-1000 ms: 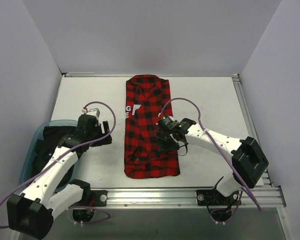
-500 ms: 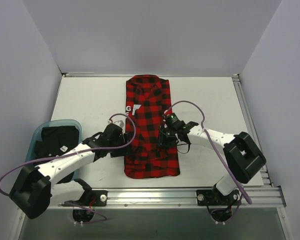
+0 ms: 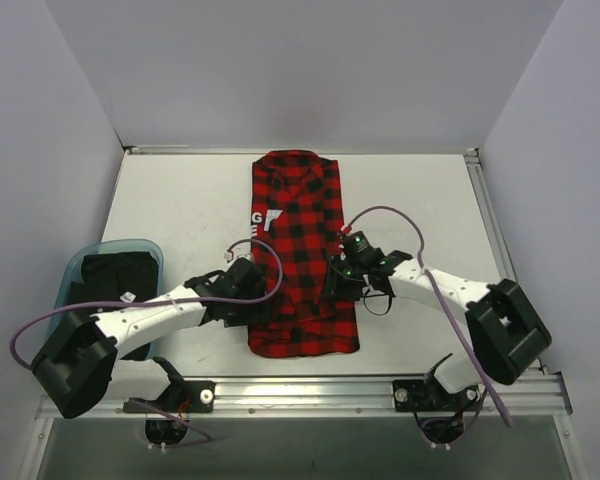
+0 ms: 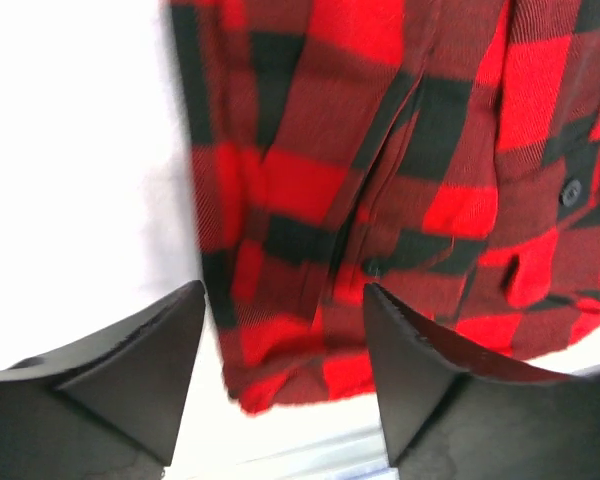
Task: Fold and stack the long sleeve shirts
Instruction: Fold the shirt
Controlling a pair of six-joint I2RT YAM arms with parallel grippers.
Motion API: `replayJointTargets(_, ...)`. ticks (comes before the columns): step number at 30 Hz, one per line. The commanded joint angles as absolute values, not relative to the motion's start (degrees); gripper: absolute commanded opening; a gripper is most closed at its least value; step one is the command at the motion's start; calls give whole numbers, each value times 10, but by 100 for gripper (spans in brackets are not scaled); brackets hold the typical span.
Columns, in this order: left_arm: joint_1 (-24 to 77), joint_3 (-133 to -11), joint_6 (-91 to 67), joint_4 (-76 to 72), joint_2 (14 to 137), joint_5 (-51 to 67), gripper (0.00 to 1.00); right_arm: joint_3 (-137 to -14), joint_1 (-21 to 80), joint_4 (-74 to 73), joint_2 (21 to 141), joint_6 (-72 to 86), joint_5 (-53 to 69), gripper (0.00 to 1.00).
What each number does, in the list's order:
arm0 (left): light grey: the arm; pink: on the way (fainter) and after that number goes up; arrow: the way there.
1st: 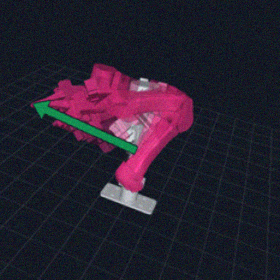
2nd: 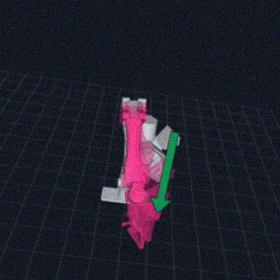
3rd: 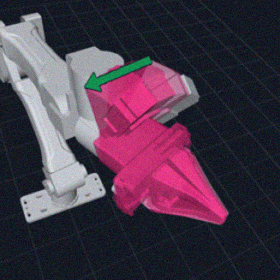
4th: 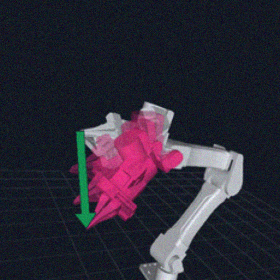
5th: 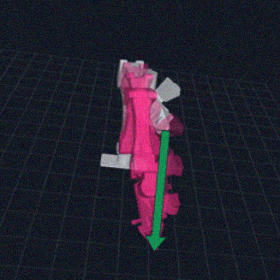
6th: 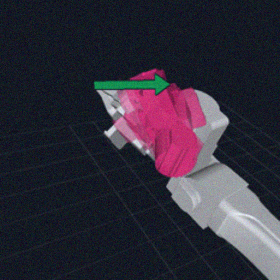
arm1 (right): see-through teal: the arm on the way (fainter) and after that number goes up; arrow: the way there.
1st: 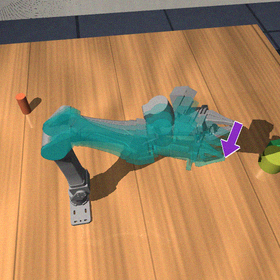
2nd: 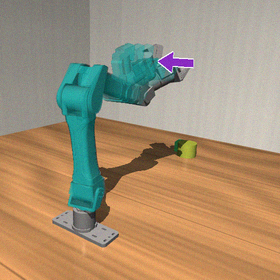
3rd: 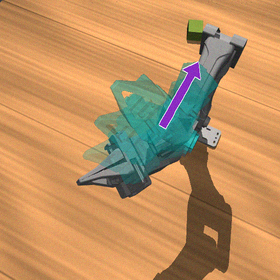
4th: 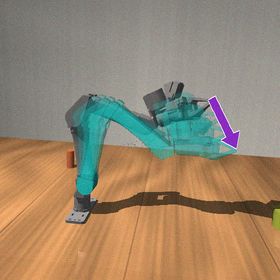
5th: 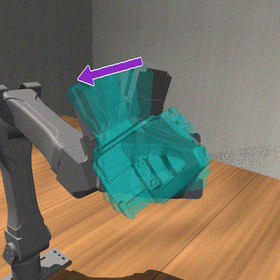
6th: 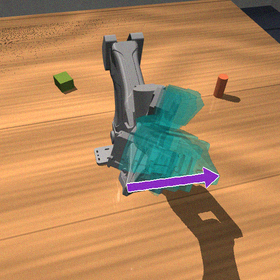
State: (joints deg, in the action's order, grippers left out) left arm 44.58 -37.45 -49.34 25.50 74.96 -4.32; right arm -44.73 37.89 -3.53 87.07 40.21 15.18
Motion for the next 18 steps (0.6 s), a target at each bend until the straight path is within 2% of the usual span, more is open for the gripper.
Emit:
replayJointTargets(1, 451, -399, -526, 343, 676, -80, 74, -434, 357, -123, 771, 388, 121, 37)
replayJointTargets(8, 458, -335, -569, 370, 605, -18, 93, -359, 294, -199, 671, 408, 176, 71)
replayJointTargets(11, 459, -302, -578, 367, 596, 0, 96, -323, 287, -205, 643, 424, 193, 74)
replayJointTargets(18, 461, -262, -596, 310, 602, 40, 95, -266, 287, -182, 622, 456, 214, 72)
